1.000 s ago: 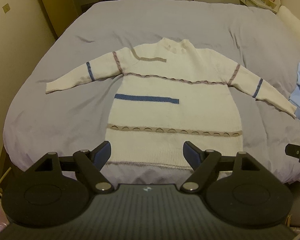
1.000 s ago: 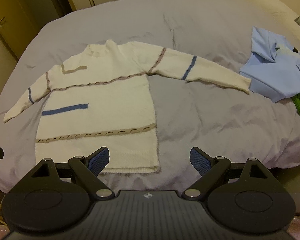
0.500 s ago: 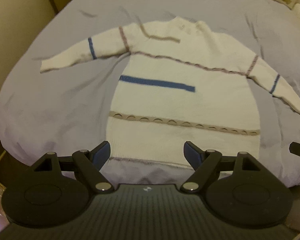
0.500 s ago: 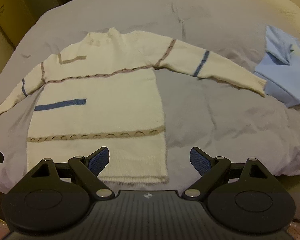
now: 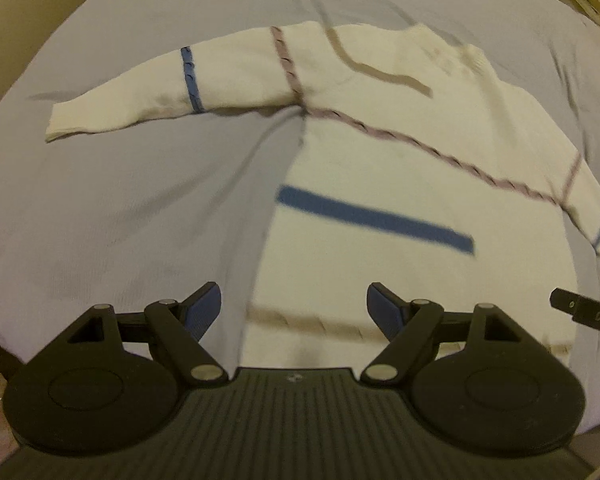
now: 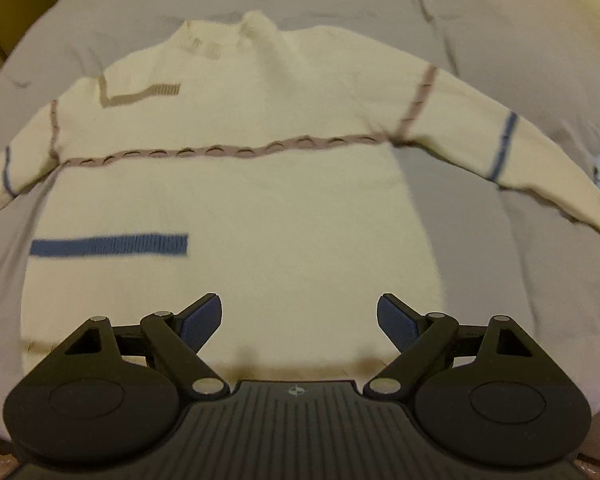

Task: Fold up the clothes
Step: 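Grasp a sweater sleeve with the left gripper and fold it across the body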

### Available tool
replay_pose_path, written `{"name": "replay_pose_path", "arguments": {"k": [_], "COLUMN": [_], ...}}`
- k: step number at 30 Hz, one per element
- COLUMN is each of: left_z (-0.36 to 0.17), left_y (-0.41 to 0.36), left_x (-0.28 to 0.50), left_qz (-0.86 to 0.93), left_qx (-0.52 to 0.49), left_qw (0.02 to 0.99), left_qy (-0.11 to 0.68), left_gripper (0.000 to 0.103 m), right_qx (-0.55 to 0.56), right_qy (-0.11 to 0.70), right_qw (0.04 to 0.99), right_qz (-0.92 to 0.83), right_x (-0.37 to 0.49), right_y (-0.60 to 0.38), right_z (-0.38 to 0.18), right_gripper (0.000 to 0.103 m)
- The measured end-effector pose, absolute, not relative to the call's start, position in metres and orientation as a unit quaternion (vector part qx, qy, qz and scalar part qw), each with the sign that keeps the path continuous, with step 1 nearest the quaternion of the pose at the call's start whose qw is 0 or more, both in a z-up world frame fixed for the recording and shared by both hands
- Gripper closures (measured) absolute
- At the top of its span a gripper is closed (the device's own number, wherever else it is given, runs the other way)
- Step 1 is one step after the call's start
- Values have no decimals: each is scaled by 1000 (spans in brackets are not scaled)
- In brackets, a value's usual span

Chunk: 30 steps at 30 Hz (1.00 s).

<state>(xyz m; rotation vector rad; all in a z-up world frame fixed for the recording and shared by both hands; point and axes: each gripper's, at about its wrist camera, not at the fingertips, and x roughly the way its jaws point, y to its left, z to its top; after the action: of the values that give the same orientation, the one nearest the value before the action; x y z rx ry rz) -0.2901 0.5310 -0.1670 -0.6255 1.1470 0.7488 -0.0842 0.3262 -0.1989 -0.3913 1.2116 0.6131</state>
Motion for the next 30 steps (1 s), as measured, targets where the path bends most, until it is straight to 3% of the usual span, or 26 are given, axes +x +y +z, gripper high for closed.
{"name": "replay_pose_path", "arguments": {"k": [17,23,30], "left_z": [-264,-282,-307], "left_y": [690,739,780], "left_x": [-316,-352,-384], "left_qz": [387,454,507], "left_qx": [-385,-446,-503], "left_qw": [719,693,658], "left_qy": [431,338,238], "left_gripper": [34,35,45], "right_qx": [-162,-172,-188], "right_qy": [531,534,529], "right_qw": [790,782,780], "right_qz": [260,272,275], "right_x": [-40,-39,-42], "right_y": [418,449,464], "right_z": [-261,-277,-286], "right_gripper": [17,16,16]}}
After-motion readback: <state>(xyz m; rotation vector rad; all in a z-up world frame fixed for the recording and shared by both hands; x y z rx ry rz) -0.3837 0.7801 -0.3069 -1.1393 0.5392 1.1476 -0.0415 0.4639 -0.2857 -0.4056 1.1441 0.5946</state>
